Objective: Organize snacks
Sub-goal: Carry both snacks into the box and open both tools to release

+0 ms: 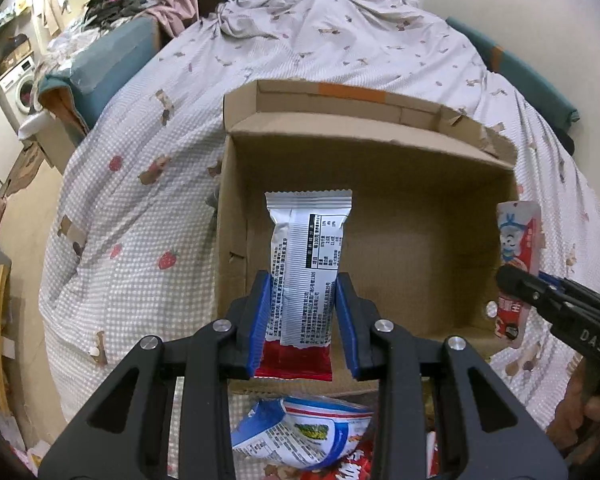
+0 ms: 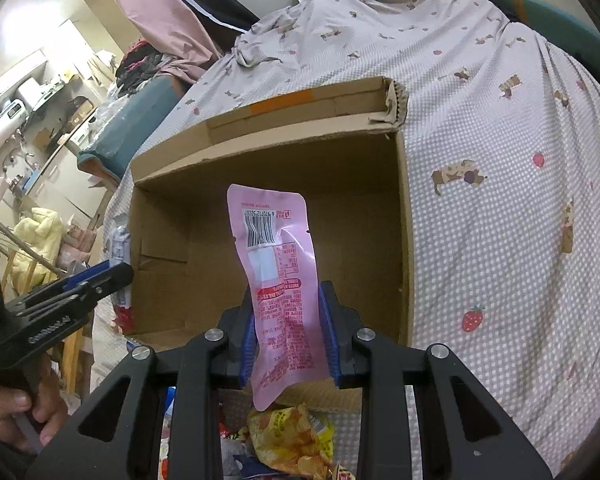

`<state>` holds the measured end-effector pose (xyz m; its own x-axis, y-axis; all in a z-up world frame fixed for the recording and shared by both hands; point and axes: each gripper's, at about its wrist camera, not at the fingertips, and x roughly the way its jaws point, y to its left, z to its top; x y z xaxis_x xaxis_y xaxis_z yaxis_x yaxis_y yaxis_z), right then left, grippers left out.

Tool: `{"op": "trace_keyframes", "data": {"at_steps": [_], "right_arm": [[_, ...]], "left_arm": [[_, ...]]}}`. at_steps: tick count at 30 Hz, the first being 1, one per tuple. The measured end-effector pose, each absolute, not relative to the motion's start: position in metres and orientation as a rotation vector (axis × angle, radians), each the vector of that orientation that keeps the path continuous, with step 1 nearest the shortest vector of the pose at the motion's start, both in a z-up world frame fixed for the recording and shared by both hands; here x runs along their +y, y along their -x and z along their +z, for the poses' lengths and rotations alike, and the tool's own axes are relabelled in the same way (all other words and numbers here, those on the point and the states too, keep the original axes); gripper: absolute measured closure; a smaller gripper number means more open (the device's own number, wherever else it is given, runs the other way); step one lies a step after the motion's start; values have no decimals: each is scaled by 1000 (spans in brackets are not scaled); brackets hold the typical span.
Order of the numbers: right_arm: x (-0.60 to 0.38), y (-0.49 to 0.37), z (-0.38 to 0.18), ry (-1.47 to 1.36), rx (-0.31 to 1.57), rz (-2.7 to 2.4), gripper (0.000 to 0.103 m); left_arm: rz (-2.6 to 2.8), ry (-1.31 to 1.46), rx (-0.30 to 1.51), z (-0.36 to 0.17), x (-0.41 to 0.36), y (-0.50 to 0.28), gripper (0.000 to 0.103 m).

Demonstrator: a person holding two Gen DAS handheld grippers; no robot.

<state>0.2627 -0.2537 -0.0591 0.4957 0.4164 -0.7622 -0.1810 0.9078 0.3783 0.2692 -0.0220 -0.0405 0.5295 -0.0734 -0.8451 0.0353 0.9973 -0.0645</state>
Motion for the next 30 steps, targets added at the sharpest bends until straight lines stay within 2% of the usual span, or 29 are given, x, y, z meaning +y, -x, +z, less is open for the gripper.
{"op": "trace_keyframes", "data": {"at_steps": [27,30], "right_arm": [[-251,-267,-69,-257,1000,343,70],[-251,-267,-69,-261,1001,345,70]], "left_arm": [[-67,46,1017,-53,-19,-268,74],[-64,44,1022,-53,-19,-268,71]]}}
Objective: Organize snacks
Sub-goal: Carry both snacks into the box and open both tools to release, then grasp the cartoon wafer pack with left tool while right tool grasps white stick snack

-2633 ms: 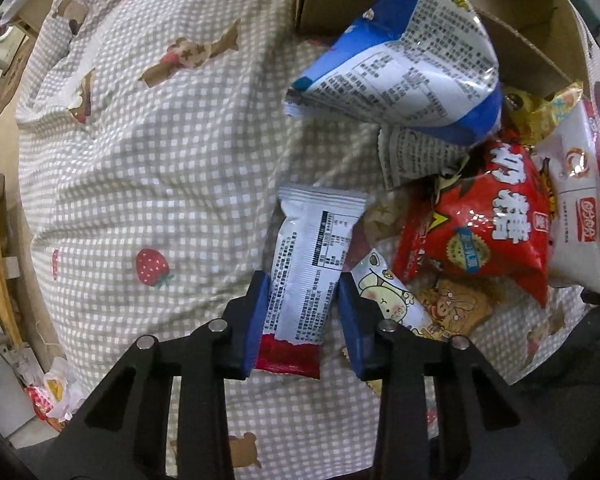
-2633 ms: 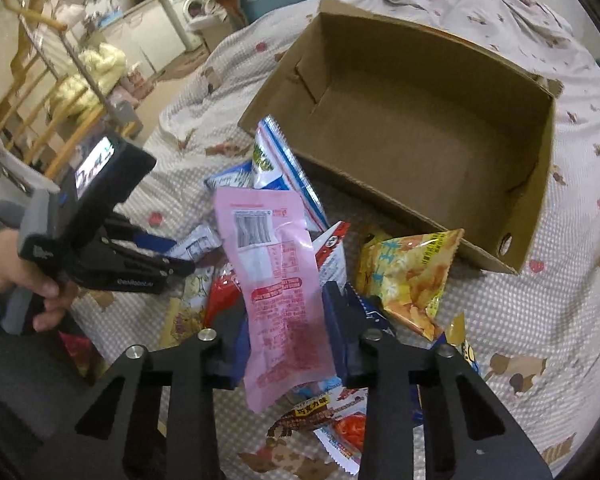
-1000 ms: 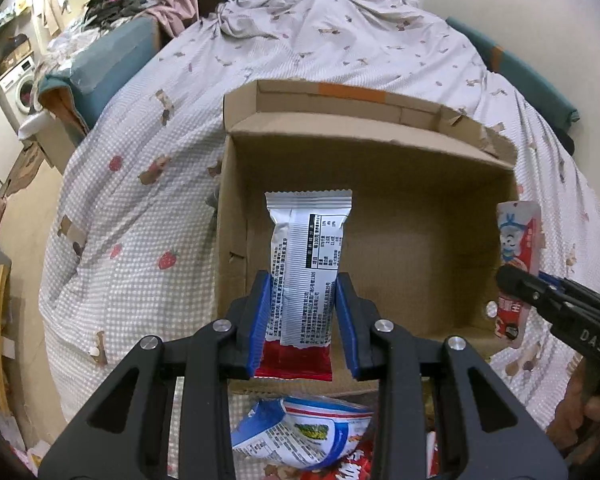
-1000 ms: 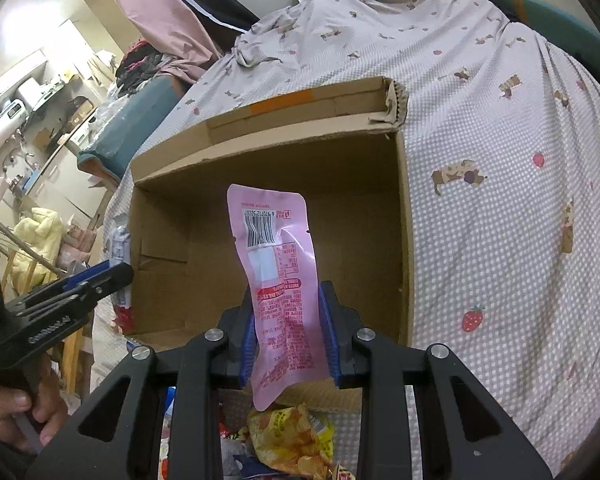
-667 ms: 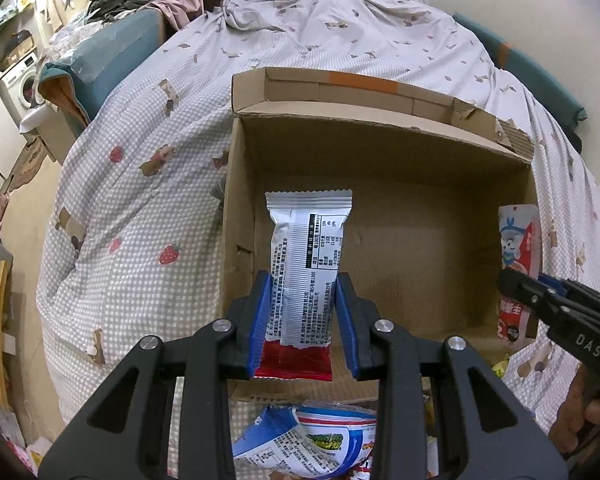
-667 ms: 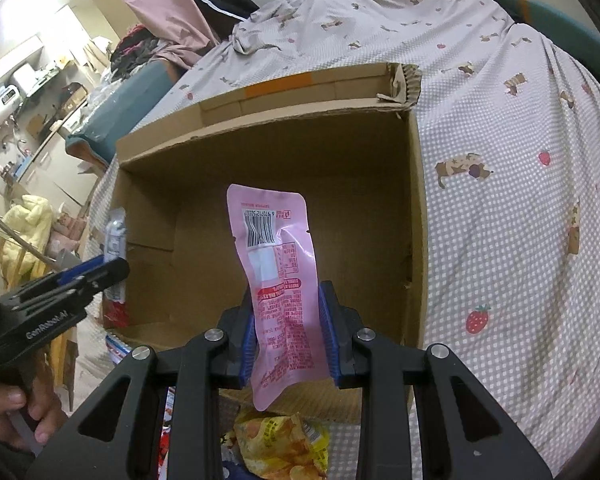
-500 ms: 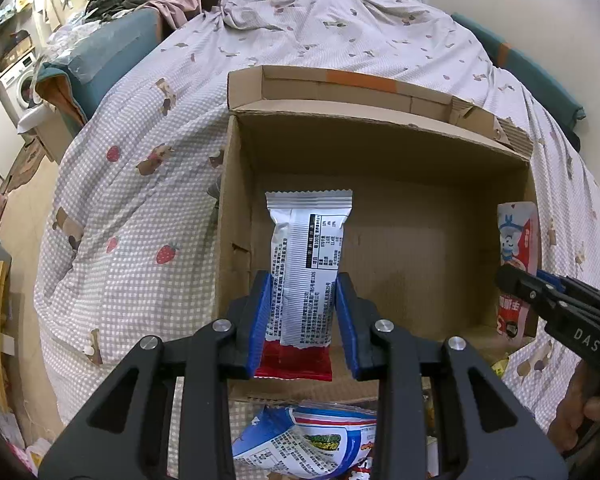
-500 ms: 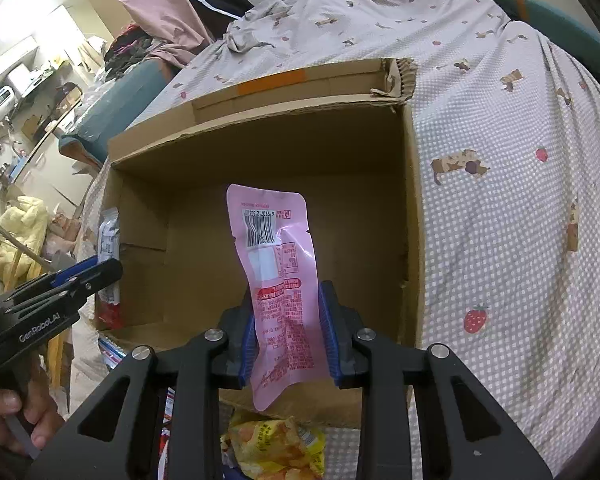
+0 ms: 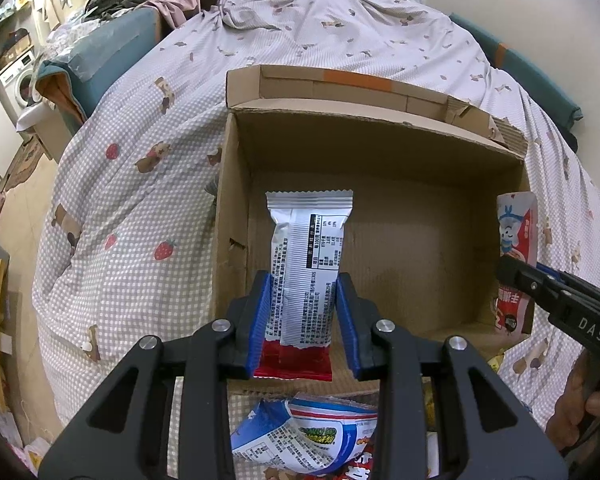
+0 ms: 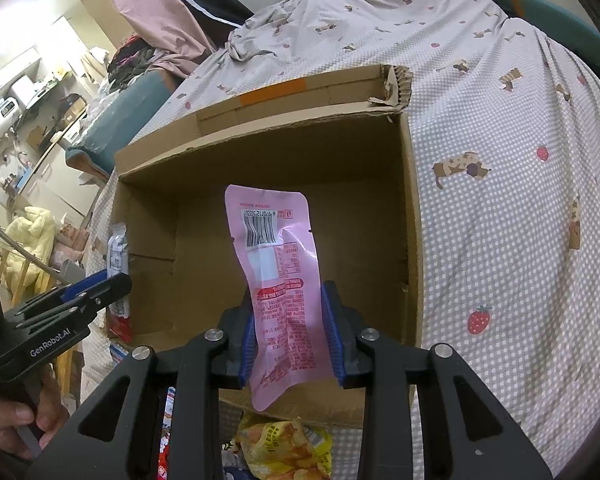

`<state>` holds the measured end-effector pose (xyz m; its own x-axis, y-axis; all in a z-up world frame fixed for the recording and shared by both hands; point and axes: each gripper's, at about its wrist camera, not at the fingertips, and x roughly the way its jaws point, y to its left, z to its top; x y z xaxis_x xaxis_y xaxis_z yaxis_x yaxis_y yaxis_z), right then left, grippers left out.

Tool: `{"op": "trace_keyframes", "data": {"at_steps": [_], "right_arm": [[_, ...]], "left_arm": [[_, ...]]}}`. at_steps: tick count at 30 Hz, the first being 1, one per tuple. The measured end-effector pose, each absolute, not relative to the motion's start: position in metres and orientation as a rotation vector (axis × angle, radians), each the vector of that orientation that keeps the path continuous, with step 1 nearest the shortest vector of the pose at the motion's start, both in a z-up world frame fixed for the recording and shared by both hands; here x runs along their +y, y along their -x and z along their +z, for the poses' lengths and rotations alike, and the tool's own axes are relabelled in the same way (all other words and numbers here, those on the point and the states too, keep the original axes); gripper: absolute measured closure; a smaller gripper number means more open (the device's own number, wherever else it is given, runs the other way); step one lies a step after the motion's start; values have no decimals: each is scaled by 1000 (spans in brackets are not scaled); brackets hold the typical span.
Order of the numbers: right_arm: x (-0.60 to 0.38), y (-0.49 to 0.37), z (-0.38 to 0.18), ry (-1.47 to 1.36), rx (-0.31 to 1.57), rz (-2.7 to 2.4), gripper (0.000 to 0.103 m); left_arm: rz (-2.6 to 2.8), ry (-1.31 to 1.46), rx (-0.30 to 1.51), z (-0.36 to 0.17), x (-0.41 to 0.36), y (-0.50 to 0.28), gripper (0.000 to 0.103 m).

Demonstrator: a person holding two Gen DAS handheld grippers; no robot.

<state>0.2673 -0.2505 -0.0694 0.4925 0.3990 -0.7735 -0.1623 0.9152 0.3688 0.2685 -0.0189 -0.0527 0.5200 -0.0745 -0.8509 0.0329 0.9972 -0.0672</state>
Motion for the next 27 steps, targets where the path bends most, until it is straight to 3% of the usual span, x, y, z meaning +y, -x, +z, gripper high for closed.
{"op": "trace_keyframes", "data": {"at_steps": [2,3,5,7,9,15,21,24,27], "right_arm": [[-251,-268,-69,-267,1000,345,70],[-251,-268,-68,-271,998,347,65],[-252,-267,-66,-284,988,349,49],[-254,-266,-62,-294,968,349,34],[-256,-265,-58,-304,946,353,24],[-255,-265,-52,-314,936,383,11],[-258,-260,-42,-320,907,386,10],[-261,-250,-31,-312,872,378,10],[-263,-237,-21,-312,848,387,8]], "left_arm": [[-67,51,1016,-51,-18,-268,57],[-68,54,1010,-50,-18,-267,45],[-75,66,992,-46,-17,-265,32],[-84,70,981,-43,-18,-264,21],[-85,69,973,-41,-19,-263,16],[-105,66,965,-39,-20,-259,15],[-102,90,937,-26,-13,-249,14],[-87,79,902,-15,-11,-239,5],[-81,75,893,-8,-7,-227,5]]}}
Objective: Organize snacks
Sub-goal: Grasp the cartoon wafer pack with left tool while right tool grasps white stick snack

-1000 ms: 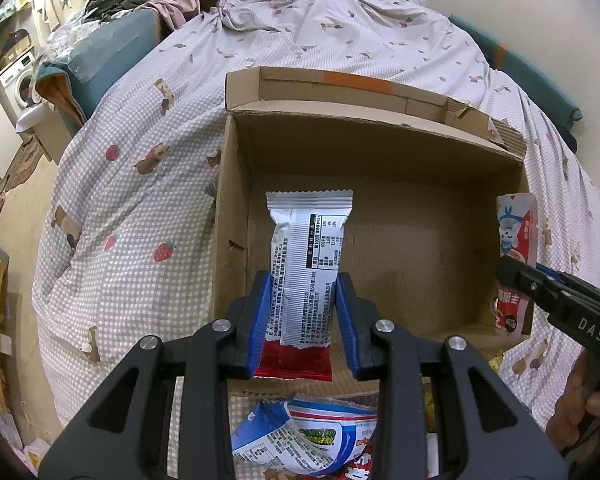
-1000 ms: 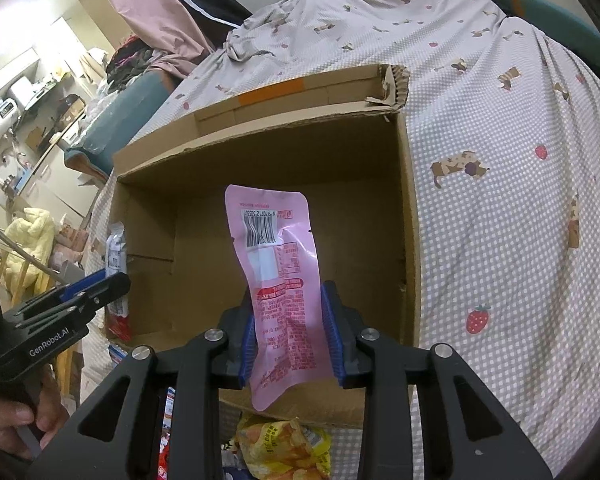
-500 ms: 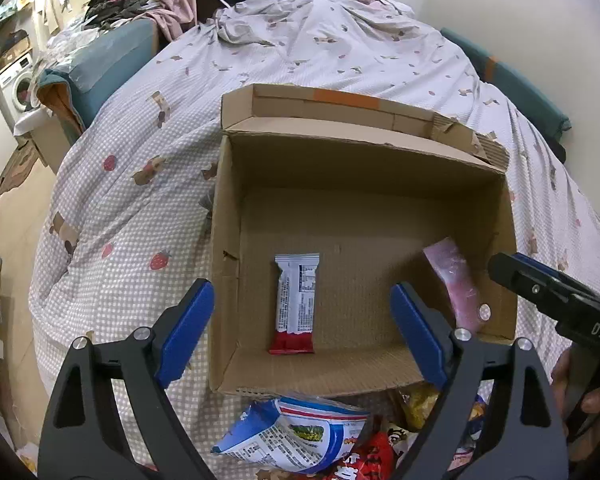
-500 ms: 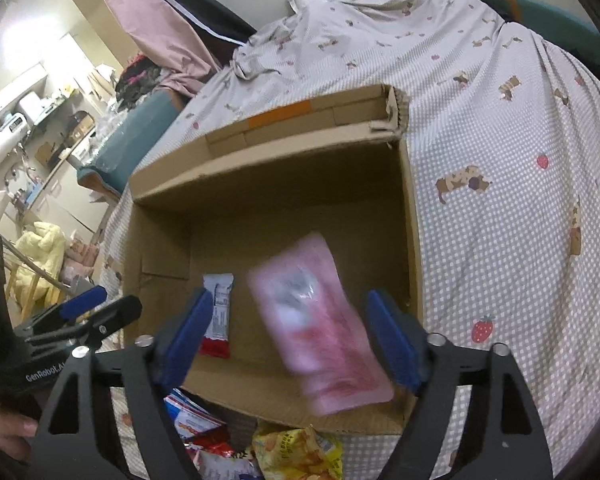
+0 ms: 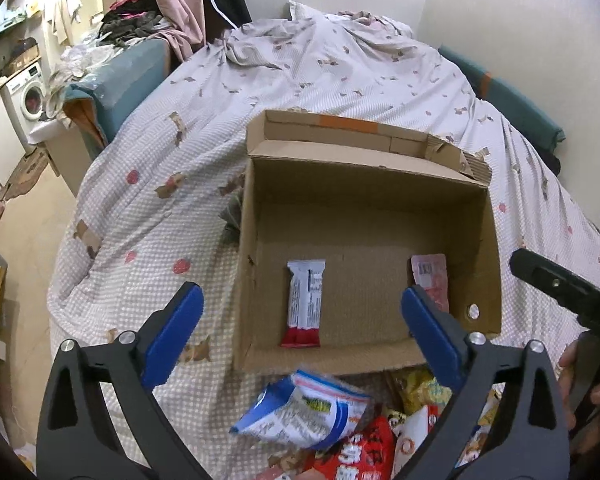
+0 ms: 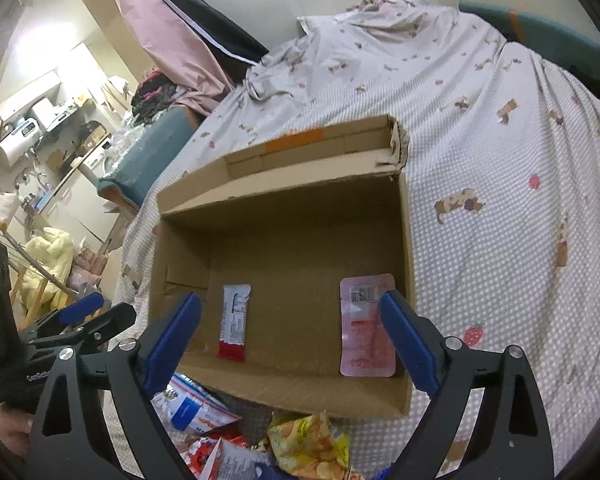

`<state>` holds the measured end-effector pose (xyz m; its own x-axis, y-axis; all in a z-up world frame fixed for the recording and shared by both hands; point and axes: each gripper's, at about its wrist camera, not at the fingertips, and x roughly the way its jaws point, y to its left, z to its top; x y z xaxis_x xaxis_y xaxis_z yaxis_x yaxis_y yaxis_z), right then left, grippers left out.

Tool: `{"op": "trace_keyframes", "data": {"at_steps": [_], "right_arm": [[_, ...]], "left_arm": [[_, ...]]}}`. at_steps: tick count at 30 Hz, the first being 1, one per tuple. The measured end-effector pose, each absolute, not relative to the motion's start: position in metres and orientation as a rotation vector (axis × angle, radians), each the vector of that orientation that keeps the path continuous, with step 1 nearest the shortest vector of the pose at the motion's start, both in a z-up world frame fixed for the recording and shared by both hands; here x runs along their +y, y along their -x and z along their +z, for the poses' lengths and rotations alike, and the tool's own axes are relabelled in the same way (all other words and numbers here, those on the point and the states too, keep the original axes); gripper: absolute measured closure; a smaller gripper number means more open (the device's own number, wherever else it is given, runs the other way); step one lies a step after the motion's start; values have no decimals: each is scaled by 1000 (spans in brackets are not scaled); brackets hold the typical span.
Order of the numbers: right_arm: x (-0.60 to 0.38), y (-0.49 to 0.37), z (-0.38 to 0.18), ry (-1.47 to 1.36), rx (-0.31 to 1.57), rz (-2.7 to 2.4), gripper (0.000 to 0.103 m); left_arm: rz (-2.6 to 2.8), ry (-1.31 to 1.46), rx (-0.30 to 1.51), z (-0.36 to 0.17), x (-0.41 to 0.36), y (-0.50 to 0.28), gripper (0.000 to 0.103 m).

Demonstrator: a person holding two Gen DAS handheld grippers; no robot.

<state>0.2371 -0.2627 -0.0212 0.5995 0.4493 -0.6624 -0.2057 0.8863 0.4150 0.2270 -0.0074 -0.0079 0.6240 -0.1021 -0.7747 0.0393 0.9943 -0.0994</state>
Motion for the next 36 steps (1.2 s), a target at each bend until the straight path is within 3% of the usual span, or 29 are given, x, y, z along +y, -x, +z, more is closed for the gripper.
{"op": "trace_keyframes", "data": {"at_steps": [7,26,36], "right_arm": [[-264,-207,-8,-309,819,411,1],[-265,-133,-20,-296,878,385,1],[-273,-107,-33,-314,923,366,1]], "left_arm": [[-75,83,899,-5,4,-197,5],[-39,89,960,-15,31,-127,5],[11,169,1075,-46,49,-109,5]]}}
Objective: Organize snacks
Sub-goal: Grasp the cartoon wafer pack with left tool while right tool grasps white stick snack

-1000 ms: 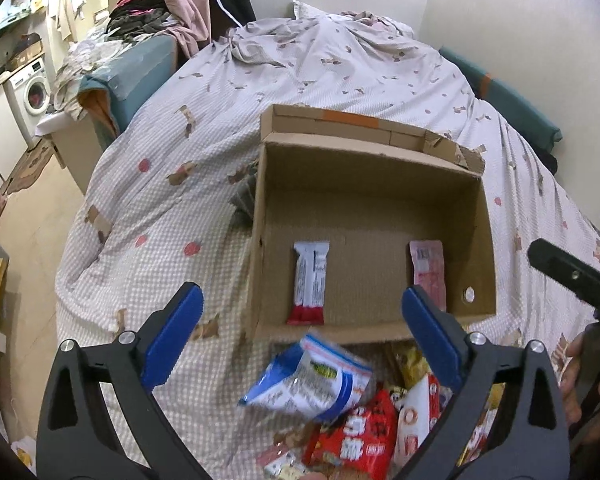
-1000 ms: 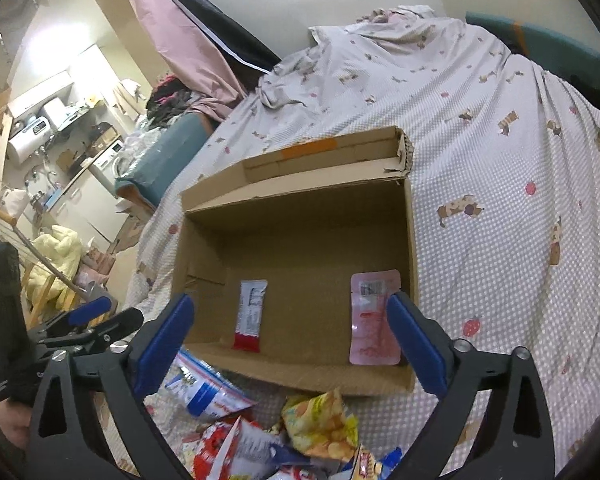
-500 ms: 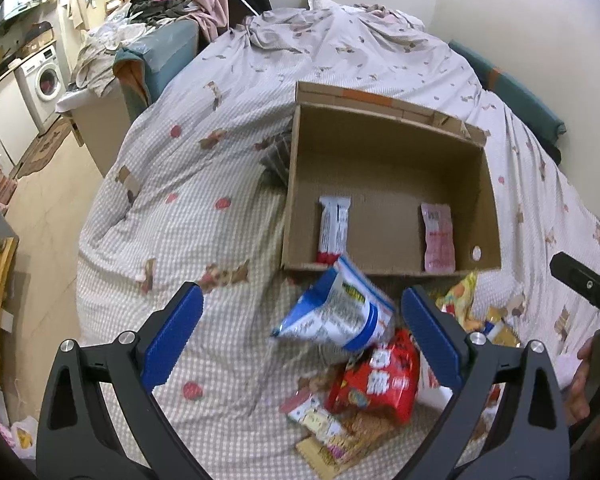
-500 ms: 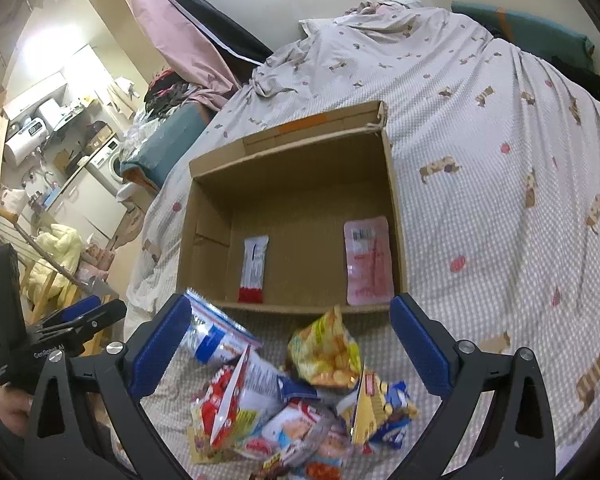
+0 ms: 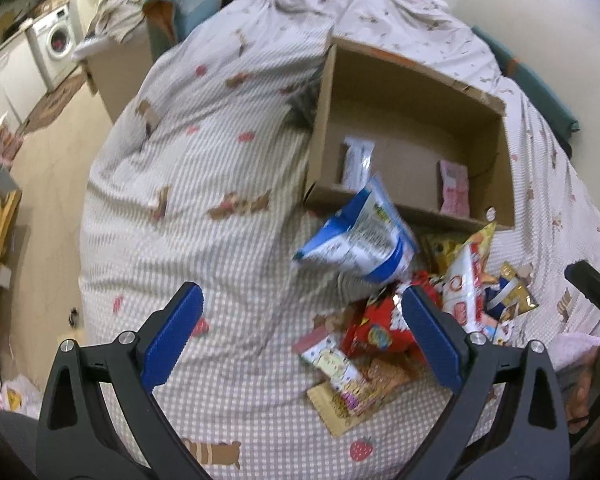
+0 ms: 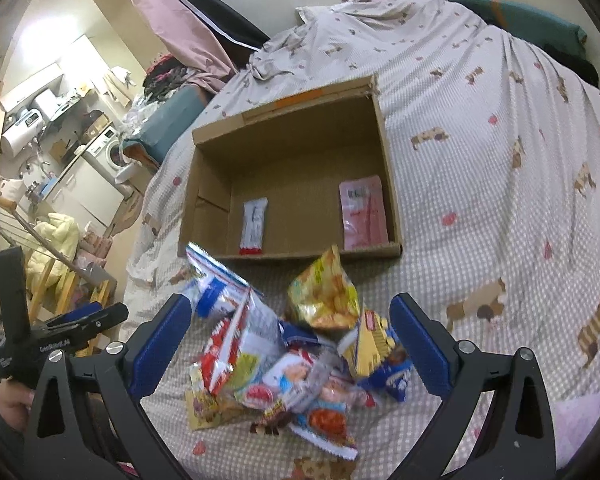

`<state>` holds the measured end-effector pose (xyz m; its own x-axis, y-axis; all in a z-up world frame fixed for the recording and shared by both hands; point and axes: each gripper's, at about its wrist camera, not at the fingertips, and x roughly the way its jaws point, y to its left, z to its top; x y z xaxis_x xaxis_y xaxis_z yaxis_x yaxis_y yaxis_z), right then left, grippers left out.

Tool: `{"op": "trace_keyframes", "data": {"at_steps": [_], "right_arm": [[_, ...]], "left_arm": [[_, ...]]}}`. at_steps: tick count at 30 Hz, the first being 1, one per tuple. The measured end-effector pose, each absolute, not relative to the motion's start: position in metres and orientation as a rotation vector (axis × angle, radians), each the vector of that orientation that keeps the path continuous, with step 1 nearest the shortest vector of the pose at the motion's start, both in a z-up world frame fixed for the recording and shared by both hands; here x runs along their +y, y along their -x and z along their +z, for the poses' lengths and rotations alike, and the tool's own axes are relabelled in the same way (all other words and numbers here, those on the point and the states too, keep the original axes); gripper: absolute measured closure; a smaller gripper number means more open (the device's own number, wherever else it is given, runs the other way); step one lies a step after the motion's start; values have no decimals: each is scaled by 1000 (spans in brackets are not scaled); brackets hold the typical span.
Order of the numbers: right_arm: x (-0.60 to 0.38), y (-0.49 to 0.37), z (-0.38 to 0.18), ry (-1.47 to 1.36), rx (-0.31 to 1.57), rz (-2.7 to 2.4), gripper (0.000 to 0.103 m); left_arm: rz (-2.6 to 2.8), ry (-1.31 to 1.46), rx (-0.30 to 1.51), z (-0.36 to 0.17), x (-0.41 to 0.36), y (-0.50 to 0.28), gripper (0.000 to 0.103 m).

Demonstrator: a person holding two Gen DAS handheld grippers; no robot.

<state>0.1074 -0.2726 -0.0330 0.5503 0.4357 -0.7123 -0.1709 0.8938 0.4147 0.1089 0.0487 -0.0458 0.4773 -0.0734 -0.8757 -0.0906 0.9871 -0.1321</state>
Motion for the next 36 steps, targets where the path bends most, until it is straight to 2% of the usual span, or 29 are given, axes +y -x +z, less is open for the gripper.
{"op": "trace_keyframes", "data": {"at_steps": [8,13,17,19,21,22,26,28,31,36], "right_arm": [[-292,-104,-54,-362,999,314,1],[-308,-105,-59,-407,1010,274,1],[-313,-104,-60,-409,1018,267,1],[-315,-104,-62,-406,1026,255,1],[-318,-105,-68,-405,1060,232,1],[-319,-105,-71,-409,1076,225,1],[-323,-108,-85,-496,1163,276,3],[-317,-109,-86,-534,1182,351,16],[-302,-109,-89,-562,1227,416,29],[-274,-109,-92,-532,1279,463,36]], "left_arm": [[24,337,1328,-115,51,-99,5],[7,376,1428,-149,32,-102,31],[-23,307,1449,-161,9,-106,37],[-34,278,1468,-167,2,-106,56],[-53,259,1474,-169,-4,-105,64],[-59,254,1469,-168,-5,-105,73],[-39,271,1449,-161,0,-103,80],[-43,282,1439,-156,1,-104,80],[-53,265,1411,-148,1,-105,80],[-57,247,1386,-142,-4,-103,80]]}}
